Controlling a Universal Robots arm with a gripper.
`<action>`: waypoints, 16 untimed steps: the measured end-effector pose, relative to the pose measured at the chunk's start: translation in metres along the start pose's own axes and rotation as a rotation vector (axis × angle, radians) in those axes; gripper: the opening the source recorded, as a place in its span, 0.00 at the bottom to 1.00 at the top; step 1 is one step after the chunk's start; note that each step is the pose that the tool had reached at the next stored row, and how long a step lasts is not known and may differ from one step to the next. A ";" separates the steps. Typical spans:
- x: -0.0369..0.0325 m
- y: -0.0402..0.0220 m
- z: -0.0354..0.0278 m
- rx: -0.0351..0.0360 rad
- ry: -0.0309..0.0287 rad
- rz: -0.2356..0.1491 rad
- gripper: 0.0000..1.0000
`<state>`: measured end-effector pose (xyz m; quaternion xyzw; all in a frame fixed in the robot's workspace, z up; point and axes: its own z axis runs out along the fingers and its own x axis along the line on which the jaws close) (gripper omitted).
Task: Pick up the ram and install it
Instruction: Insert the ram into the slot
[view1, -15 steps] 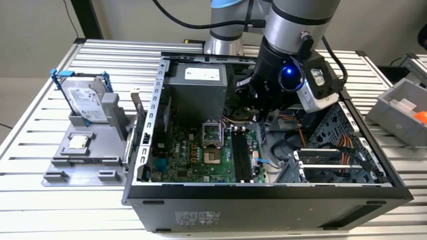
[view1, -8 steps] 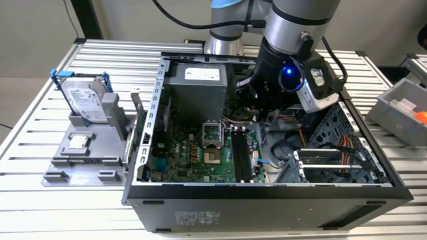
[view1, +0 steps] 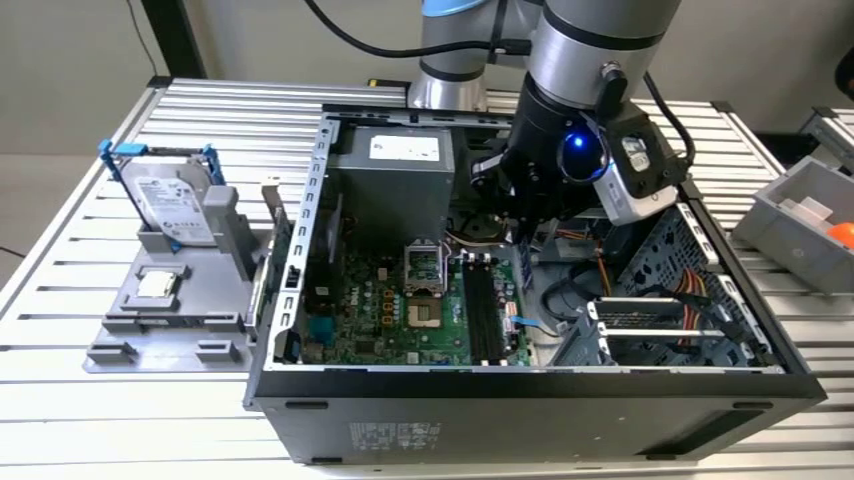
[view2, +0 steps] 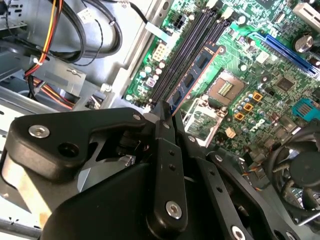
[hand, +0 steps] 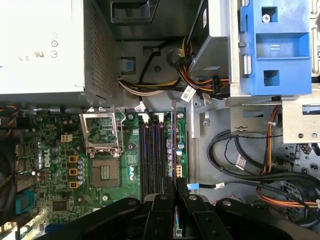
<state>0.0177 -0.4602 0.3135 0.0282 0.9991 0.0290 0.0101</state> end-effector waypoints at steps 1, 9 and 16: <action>0.0000 0.0000 0.0000 0.0000 0.0000 0.000 0.00; 0.0000 0.0000 0.0000 0.0000 0.0000 -0.001 0.00; 0.0000 -0.0001 0.0015 0.0000 0.0003 -0.005 0.00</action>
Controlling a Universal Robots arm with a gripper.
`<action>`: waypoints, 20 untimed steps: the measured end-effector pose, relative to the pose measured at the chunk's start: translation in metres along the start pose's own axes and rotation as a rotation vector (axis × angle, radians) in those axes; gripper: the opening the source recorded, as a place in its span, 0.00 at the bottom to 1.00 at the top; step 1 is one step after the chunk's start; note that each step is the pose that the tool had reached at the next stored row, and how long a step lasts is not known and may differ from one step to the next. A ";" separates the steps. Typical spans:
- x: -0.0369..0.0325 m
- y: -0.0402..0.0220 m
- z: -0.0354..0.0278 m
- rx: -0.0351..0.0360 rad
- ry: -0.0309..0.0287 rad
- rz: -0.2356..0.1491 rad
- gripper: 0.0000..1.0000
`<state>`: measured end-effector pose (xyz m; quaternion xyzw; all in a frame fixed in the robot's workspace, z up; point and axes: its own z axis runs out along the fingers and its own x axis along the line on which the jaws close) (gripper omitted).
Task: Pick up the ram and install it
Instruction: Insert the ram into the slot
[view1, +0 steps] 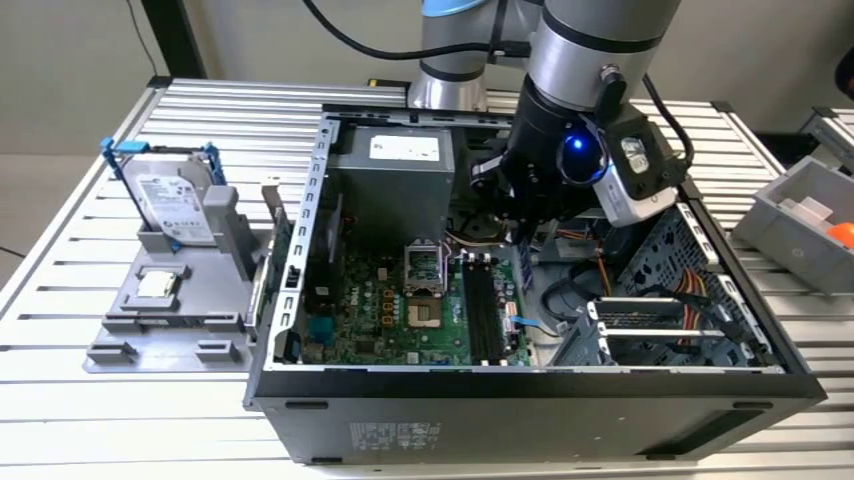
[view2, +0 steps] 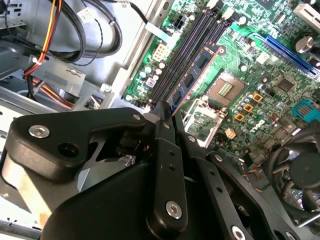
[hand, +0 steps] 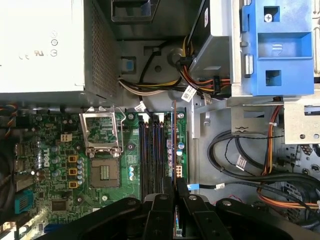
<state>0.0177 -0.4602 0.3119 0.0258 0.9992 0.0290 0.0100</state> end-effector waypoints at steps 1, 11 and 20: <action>0.0000 0.0000 0.0001 0.0000 0.0000 0.000 0.00; 0.0000 0.0000 0.0003 -0.0001 0.0001 0.000 0.00; 0.0000 0.0000 0.0003 -0.0001 0.0002 0.000 0.00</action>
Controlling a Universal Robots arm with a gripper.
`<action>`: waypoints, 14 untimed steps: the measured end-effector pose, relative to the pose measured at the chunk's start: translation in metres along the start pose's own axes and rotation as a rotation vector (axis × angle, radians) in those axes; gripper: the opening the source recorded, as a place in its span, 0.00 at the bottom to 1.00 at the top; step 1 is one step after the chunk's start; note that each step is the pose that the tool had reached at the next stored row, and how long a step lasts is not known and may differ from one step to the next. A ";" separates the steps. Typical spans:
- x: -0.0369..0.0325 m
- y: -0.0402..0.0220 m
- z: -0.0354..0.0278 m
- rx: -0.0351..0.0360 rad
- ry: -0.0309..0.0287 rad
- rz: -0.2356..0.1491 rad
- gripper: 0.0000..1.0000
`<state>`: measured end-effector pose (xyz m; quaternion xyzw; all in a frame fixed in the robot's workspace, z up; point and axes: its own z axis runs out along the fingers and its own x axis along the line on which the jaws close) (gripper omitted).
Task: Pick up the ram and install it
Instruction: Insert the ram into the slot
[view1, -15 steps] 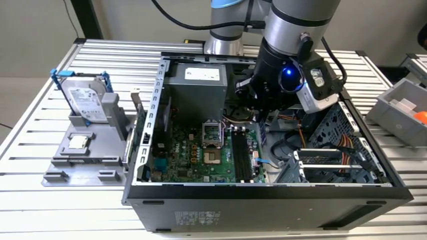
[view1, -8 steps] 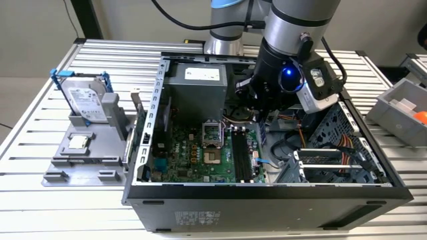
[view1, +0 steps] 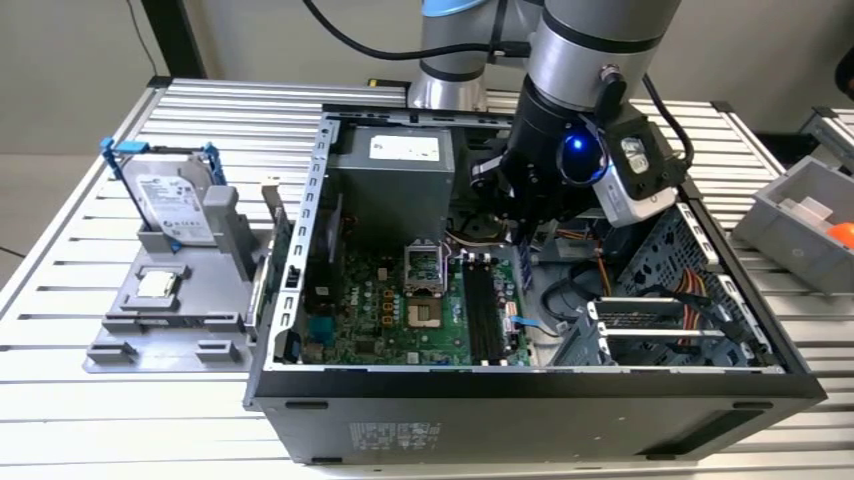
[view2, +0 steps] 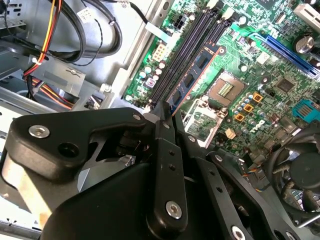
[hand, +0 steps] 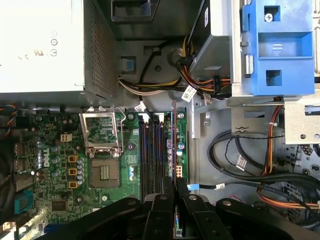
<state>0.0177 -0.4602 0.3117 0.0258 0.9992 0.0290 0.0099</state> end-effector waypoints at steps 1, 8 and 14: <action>0.0000 0.0000 0.0000 0.0000 0.0000 0.000 0.00; 0.0000 0.0000 0.0000 0.0001 0.0001 0.000 0.00; 0.0000 0.0000 0.0003 0.0000 0.0001 0.000 0.00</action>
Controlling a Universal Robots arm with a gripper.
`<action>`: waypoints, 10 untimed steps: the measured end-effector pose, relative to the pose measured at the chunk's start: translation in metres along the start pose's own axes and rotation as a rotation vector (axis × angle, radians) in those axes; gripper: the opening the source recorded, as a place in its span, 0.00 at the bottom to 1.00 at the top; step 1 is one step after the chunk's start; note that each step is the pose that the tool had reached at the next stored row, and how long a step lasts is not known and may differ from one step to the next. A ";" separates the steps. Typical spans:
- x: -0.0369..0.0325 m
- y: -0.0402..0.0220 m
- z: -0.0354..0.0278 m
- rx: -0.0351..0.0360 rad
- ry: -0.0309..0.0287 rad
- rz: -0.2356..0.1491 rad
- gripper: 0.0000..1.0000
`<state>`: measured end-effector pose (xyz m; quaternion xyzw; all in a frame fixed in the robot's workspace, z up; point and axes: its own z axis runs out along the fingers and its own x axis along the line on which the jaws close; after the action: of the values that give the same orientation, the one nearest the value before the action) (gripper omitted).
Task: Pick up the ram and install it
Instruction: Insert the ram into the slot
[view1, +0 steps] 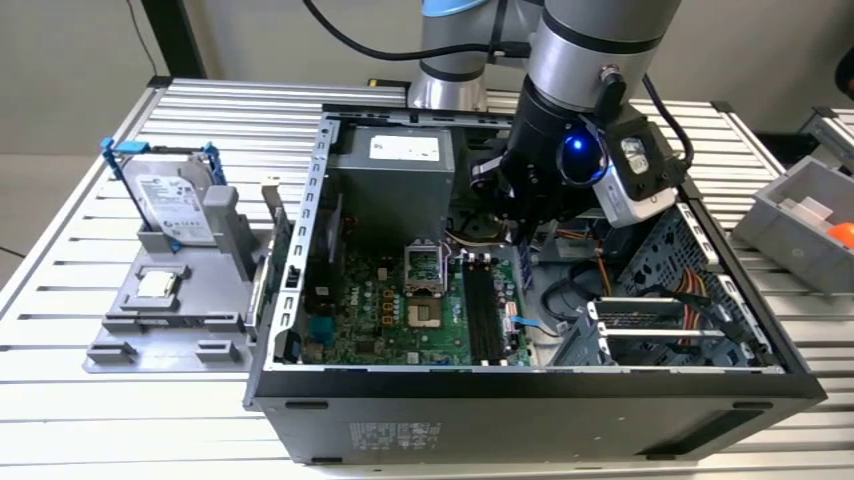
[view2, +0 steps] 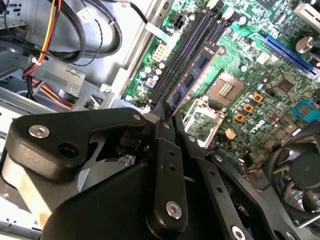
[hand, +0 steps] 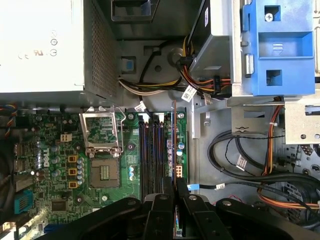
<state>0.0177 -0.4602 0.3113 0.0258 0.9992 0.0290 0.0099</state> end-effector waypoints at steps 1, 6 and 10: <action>0.0000 0.0000 0.0000 0.0001 0.0000 0.000 0.00; 0.0000 0.0000 0.0001 0.0001 0.0000 0.000 0.00; 0.0000 0.0000 0.0001 0.0001 0.0000 0.000 0.00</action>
<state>0.0177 -0.4602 0.3113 0.0257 0.9992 0.0290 0.0099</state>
